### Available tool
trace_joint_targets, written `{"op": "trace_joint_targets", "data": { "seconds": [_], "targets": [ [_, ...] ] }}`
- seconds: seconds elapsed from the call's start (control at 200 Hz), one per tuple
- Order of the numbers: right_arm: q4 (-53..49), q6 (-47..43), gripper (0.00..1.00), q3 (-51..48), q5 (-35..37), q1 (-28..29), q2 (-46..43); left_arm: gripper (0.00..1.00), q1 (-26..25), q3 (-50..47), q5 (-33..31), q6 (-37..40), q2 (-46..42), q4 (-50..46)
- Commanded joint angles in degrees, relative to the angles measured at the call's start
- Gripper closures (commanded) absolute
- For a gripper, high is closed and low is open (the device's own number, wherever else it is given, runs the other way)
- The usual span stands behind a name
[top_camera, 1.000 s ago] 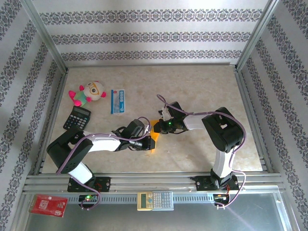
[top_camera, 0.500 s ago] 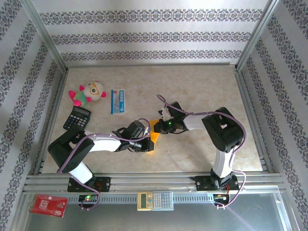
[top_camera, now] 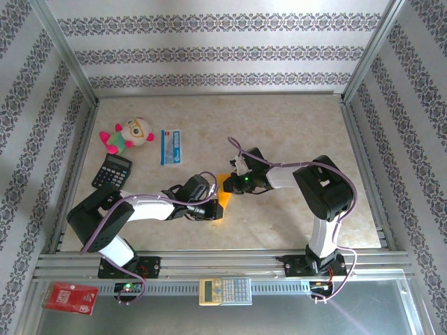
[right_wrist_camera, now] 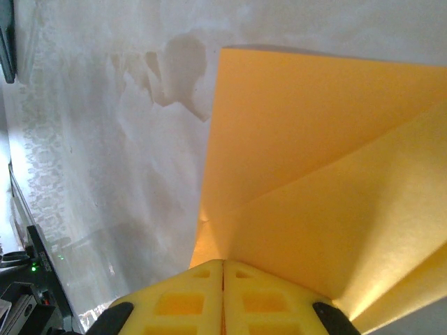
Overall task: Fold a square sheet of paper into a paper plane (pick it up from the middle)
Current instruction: Fold the wing for the fifth time at the center of the table.
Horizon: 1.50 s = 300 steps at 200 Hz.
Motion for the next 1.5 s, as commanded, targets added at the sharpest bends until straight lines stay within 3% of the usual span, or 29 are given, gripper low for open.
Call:
{"op": "trace_joint_targets", "data": {
  "seconds": [0.0,0.46,0.67,0.924,1.494],
  "targets": [
    [-0.51,-0.64,0.92,-1.16,2.55,-0.45,2.29,0.87,-0.90,-1.32,1.53,0.64,-0.98,-2.87],
    [-0.50,-0.63,0.92,-1.34,2.75,-0.53,2.34,0.90,-0.99,-2.39,1.01,1.02,2.05,-5.38],
    [-0.48,-0.56,0.92,-1.44,2.83,-0.53,2.26,0.93,-0.99,-3.61,1.06,1.46,1.15,-8.20],
    [-0.49,-0.39,0.92,-1.78,2.82,-0.62,2.09,0.93,-0.99,-3.40,2.71,-0.34,-3.20,-3.63],
    [-0.25,-0.41,0.92,-2.26,2.99,-0.61,1.84,0.93,-1.08,-2.95,0.74,2.02,-1.24,-8.43]
  ]
}}
